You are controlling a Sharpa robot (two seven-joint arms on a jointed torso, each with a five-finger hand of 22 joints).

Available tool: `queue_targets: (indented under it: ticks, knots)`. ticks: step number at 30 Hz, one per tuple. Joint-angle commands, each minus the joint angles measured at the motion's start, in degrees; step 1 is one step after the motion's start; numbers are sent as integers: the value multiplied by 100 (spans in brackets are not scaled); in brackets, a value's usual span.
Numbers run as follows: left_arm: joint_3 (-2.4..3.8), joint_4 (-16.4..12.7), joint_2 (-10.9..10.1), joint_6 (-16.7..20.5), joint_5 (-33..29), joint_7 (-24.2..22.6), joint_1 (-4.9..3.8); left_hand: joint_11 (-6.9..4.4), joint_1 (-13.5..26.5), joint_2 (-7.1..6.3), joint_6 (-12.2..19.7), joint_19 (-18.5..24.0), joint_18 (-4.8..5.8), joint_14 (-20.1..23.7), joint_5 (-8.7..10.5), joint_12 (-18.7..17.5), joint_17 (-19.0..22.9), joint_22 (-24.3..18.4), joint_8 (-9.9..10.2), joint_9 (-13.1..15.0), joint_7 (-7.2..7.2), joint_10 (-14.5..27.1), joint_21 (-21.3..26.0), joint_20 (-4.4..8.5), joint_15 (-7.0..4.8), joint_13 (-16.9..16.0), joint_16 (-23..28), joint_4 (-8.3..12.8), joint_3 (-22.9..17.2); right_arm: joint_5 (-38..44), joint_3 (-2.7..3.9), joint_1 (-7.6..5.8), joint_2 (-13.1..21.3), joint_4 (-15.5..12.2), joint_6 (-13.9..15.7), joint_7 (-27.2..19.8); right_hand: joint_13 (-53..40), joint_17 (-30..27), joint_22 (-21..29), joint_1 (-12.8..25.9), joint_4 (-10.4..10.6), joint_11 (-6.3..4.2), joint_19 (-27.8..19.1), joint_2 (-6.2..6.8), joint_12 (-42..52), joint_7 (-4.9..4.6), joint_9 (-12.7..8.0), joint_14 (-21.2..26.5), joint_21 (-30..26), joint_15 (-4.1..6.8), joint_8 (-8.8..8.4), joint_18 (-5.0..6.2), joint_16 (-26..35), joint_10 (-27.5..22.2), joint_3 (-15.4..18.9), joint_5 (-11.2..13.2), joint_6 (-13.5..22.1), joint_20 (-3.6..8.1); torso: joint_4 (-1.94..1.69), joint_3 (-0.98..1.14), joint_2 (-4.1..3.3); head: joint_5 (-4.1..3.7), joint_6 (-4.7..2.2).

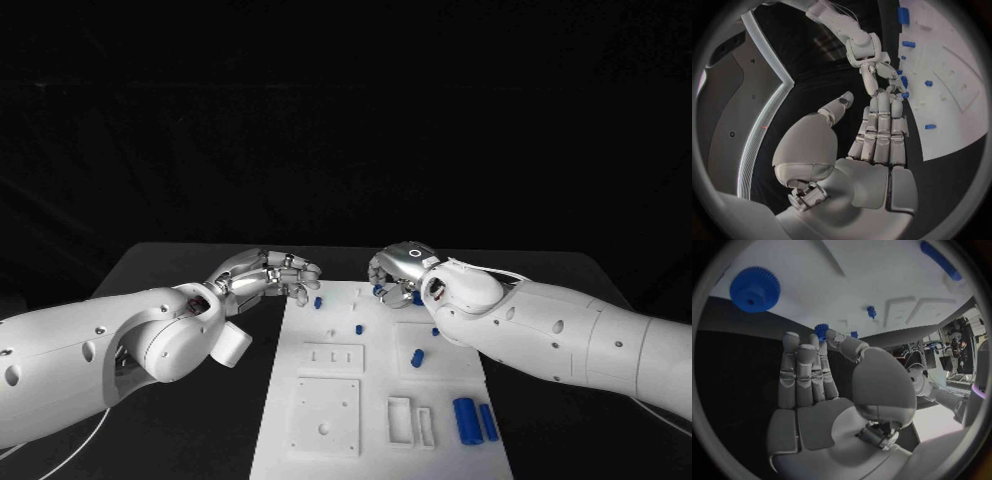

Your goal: Assemble the parts on the task board

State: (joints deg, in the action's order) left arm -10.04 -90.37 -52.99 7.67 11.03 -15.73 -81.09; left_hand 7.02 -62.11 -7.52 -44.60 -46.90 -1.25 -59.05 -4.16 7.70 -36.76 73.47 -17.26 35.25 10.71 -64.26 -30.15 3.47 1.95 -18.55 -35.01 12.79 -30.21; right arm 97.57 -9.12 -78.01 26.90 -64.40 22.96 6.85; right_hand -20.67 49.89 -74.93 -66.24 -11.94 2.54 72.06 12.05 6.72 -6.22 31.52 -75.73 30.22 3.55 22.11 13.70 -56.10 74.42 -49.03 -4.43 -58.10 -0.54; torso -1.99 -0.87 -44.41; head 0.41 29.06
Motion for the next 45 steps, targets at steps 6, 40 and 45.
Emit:
queue_targets:
  ticks: [6, 40, 45]
  knots:
    - [6, -63, -7, -28, 8, -55, -29, 20, 38, -2, 41, 20, -109, 3, 16, -23, -9, 7, 22, 11, 8, 28, 19, -9, 38, -8, 34, -13, -27, 86, 4, -1, -172, 170, 269, 52, -21, -4, -125, -45, -2, -11, -14, -3, 1, 6, 4, 8, 24, 44, -29, 130, -29, -4, -29, 38, -42, 16, -25, -9, -33, 11, 15]
    - [6, -30, 60, -35, 8, -49, -97, 19, 21, -4, 38, 19, -111, 0, 17, -40, -16, 13, 25, 18, 7, 18, 24, -10, 38, -17, 45, -5, -33, 83, 7, -22, -377, 326, 114, 65, -58, -12, -124, -41, -5, -7, -21, -3, -23, 4, 21, 9, 40, 40, -50, 130, -35, -12, -46, 68, -44, 15, -95, -91, -182, -37, -43]
    - [6, -32, 56, -34, 8, -47, -97, 19, 21, -4, 38, 19, -111, 0, 17, -43, -17, 14, 25, 19, 7, 17, 25, -11, 39, -18, 47, -6, -32, 73, 7, -21, -395, 355, 69, 93, -68, -16, -122, -33, -4, -4, -30, 4, -35, 0, 25, 14, 40, 37, -62, 130, -33, -22, -50, 70, -35, 12, -86, -86, -185, -32, -42]
